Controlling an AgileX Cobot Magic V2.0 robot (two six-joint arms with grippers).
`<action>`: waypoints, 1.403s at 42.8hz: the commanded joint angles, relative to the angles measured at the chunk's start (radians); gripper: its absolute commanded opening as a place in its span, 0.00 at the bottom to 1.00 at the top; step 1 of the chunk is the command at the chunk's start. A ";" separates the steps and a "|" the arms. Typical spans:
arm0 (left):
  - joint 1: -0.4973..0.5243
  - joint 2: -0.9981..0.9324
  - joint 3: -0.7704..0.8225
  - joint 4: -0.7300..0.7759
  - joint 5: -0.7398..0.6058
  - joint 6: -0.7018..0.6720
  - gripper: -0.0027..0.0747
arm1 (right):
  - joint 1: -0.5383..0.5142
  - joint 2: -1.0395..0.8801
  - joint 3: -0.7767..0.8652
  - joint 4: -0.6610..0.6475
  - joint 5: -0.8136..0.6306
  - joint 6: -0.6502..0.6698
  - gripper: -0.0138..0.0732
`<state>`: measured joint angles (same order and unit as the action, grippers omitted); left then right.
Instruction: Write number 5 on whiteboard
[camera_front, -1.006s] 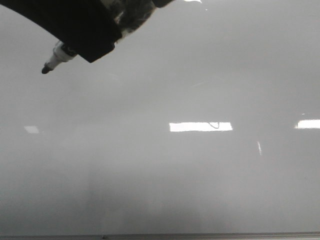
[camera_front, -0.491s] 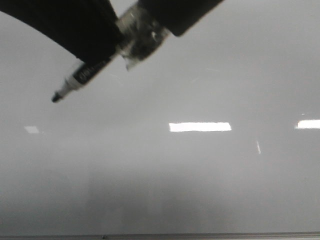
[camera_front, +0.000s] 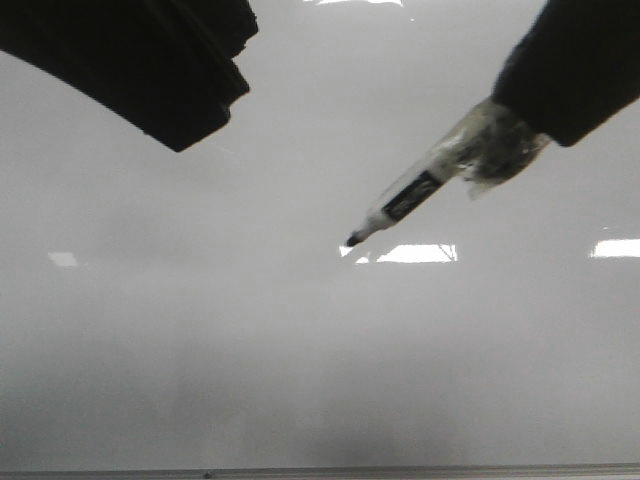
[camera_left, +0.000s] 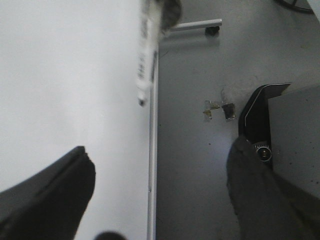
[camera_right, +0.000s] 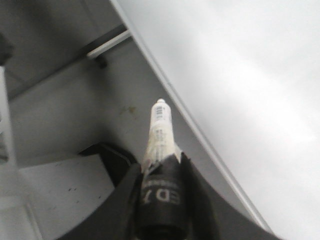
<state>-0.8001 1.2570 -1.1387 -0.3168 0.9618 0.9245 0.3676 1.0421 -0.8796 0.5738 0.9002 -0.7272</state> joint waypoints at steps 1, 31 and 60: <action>0.002 -0.030 -0.033 -0.019 -0.006 -0.042 0.47 | -0.081 -0.089 0.043 0.026 -0.145 0.041 0.08; 0.485 -0.425 0.449 -0.457 -0.468 -0.084 0.01 | -0.116 -0.166 0.098 0.036 -0.294 0.063 0.08; 0.536 -0.705 0.656 -0.491 -0.597 -0.082 0.01 | -0.120 0.221 -0.352 0.038 -0.195 0.108 0.08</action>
<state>-0.2660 0.5503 -0.4554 -0.7740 0.4227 0.8508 0.2579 1.2671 -1.1576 0.5813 0.7547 -0.6204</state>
